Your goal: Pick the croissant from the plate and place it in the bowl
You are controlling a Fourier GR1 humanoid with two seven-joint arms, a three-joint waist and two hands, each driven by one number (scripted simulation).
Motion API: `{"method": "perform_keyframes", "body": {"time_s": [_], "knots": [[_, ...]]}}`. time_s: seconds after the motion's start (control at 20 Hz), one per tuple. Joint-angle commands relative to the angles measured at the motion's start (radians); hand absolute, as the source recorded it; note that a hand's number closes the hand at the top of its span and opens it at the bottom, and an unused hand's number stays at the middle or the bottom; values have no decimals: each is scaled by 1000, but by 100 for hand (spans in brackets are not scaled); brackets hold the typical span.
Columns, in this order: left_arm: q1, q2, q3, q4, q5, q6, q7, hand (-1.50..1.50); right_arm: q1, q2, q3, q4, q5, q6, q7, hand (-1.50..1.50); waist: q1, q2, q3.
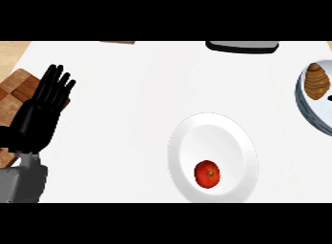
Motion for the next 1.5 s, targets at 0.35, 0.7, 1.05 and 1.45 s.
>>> {"method": "perform_keyframes", "body": {"time_s": [0.35,0.7,1.05,1.45], "knots": [[-24,0,12,30,-5,7,-8,0,-84,-7,-212,133,-208,119,-237,-150,-16,-1,3],[7,9,23,-6,19,-10,4,0,-77,-117,-396,203,-377,178,-212,-150,-15,0,3],[-5,-7,15,-7,11,10,13,0,2,-240,-455,236,-424,235,-209,-150,-22,3,5],[37,-4,15,-26,4,-4,-17,0,158,-334,-477,260,-443,383,-282,-150,-30,2,10]]}}
